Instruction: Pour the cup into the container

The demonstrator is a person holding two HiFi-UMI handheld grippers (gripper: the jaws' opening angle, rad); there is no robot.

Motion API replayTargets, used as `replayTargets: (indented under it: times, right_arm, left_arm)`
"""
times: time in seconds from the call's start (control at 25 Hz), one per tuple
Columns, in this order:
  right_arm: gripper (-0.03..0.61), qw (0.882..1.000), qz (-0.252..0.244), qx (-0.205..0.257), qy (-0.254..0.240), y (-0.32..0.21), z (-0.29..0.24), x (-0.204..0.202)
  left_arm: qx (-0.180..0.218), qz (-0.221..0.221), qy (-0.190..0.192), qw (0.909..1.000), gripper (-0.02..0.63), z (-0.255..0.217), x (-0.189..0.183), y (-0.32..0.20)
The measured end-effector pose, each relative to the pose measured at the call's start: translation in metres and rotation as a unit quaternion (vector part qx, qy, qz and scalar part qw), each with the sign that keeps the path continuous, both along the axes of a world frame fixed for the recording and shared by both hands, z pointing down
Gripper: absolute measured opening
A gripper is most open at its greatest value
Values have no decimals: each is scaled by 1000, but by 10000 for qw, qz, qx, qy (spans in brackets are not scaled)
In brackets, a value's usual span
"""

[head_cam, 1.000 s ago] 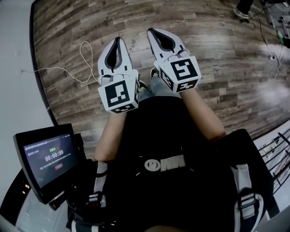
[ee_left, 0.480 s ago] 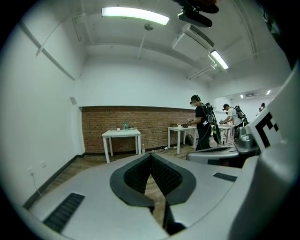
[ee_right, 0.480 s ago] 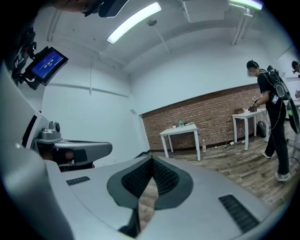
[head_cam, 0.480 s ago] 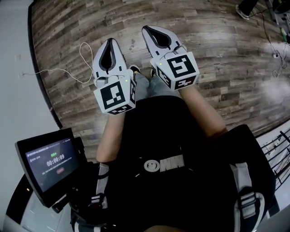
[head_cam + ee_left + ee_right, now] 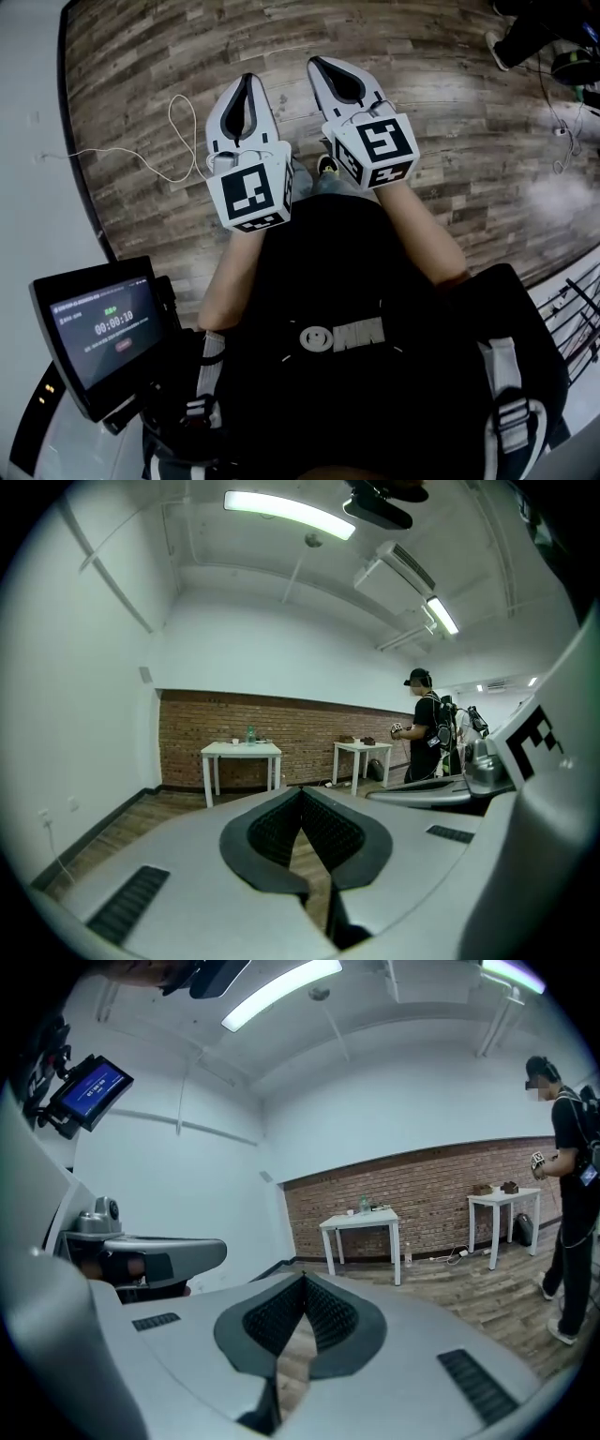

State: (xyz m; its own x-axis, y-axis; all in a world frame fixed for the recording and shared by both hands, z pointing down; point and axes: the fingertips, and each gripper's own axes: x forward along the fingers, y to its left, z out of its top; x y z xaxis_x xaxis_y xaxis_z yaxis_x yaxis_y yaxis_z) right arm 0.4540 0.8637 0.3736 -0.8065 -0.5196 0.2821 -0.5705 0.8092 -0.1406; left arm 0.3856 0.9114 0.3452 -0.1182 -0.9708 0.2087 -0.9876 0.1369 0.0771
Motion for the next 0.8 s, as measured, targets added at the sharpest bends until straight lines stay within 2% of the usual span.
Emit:
replayTargets:
  times: [0.4,0.8]
  right_arm:
    - [-5,9998,134,90,101,6,5,1]
    - [-5,9996,152,230,-102,-19,-2,-1]
  left_arm:
    - [46,17,-66,10000,3,5,-12,10]
    - [186,-40,-242,9995,3,-5,-17,-16]
